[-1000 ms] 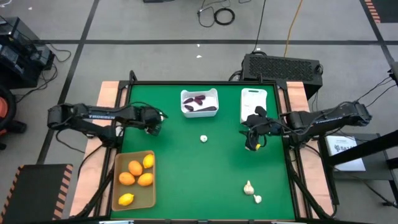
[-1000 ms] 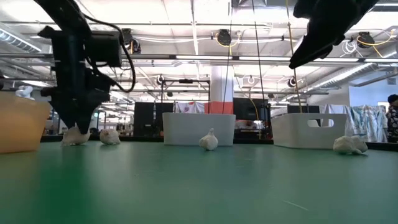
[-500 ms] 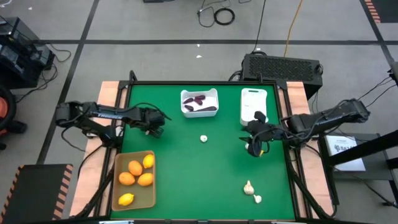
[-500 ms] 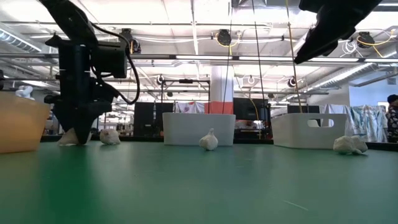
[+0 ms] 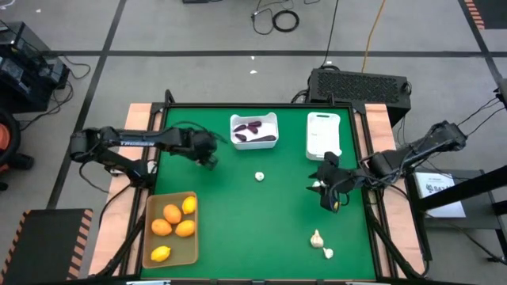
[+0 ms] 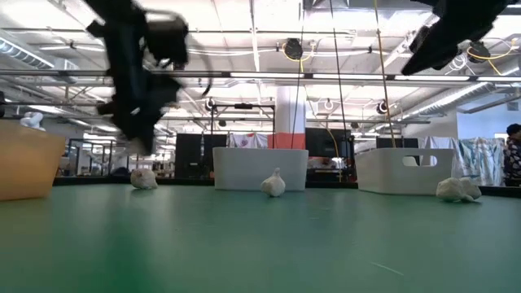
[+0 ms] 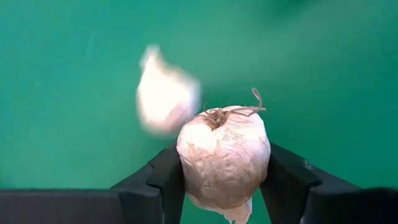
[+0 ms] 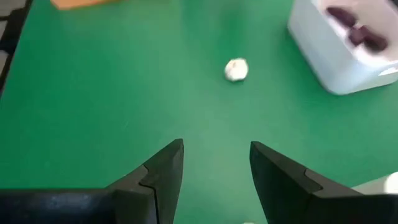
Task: Sort produce into baskets
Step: Put the white garlic into the right white bin
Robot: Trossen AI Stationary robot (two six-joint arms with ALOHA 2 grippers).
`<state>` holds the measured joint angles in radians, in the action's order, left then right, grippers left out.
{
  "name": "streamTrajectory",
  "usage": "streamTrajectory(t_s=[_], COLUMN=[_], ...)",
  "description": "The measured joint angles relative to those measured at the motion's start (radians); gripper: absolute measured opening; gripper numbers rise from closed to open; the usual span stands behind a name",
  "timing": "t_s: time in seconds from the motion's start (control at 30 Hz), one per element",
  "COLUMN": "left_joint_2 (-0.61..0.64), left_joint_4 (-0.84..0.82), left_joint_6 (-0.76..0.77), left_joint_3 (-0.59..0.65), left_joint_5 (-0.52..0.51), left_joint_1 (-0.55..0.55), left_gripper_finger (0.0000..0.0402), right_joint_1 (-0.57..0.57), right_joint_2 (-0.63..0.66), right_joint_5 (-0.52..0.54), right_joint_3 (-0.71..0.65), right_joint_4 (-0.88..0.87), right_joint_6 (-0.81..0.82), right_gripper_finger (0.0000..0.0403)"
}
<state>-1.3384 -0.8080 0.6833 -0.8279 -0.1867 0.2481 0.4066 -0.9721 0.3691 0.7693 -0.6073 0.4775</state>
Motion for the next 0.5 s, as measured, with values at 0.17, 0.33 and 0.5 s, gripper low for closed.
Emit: streamTrajectory(t_s=[0.17,0.33,0.5], left_joint_2=[0.000,-0.015,-0.142], left_joint_4=[0.124,0.449,0.628], left_joint_6=[-0.080,-0.188,-0.262], left_joint_3=[-0.177,-0.271,-0.331], left_joint_5=[0.000,0.000,0.019], left_joint_1=[-0.009,-0.037,-0.048], left_gripper_finger=[0.0170,0.0170,0.0170], right_joint_1=[0.057,0.088,0.113], right_joint_2=[-0.020,-0.040,-0.044], right_joint_5=[-0.001,0.001,-0.002], right_joint_3=[-0.041,-0.046,-0.046], right_joint_4=[0.003,0.004,0.004], right_joint_6=[0.062,0.117,0.116], right_gripper_finger=[0.0176,0.0176,0.0176])
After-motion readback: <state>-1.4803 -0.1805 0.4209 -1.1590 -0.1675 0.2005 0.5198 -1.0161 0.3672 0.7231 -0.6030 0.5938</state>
